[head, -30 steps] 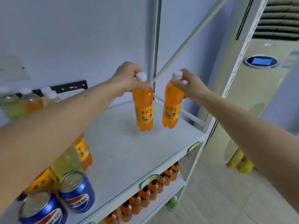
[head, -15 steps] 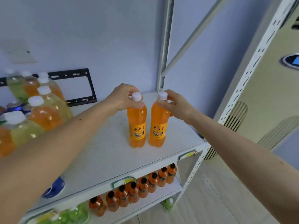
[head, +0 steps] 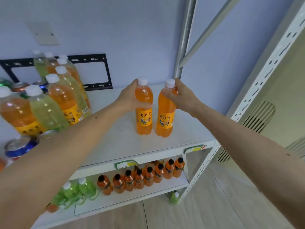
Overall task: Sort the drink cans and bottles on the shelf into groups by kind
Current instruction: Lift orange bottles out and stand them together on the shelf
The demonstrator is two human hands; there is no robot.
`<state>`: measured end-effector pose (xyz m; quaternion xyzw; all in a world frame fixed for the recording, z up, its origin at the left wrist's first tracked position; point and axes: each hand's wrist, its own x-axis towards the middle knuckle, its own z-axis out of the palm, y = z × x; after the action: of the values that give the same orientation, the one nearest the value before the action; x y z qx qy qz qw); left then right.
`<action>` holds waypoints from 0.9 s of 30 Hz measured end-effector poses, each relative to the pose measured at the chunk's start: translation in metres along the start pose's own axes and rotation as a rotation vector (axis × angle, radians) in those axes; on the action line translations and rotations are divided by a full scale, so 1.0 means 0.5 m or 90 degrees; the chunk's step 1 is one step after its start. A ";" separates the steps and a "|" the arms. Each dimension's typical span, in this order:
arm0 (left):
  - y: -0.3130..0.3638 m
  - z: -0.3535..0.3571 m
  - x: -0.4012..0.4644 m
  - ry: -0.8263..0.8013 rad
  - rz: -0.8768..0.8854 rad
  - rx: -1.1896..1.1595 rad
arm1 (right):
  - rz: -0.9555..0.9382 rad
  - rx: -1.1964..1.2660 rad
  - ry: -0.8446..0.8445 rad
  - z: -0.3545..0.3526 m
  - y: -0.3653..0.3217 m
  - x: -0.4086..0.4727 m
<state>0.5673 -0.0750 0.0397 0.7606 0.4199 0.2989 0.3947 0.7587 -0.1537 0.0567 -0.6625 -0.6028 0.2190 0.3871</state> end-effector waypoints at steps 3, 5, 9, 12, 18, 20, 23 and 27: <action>-0.010 -0.029 -0.021 0.010 -0.011 -0.016 | -0.019 -0.025 0.013 0.014 -0.016 -0.001; -0.022 -0.057 -0.040 0.012 -0.019 -0.010 | -0.035 -0.033 0.003 0.031 -0.032 -0.001; -0.046 -0.115 -0.086 0.014 -0.028 -0.010 | -0.041 -0.017 -0.031 0.082 -0.077 -0.001; -0.065 -0.151 -0.113 0.009 -0.045 0.009 | -0.041 0.009 -0.048 0.124 -0.107 -0.004; -0.089 -0.183 -0.144 0.007 -0.045 0.007 | -0.043 0.014 -0.072 0.177 -0.150 -0.013; -0.092 -0.186 -0.147 -0.006 -0.044 0.011 | -0.039 0.008 -0.071 0.180 -0.154 -0.017; -0.094 -0.185 -0.150 -0.030 -0.038 0.037 | -0.032 -0.001 -0.072 0.179 -0.156 -0.023; -0.096 -0.183 -0.160 -0.022 -0.037 0.062 | -0.022 -0.014 -0.074 0.182 -0.163 -0.033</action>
<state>0.4387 -0.0967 0.0359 0.7714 0.4487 0.2535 0.3732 0.6357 -0.1491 0.0621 -0.6426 -0.6379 0.2438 0.3475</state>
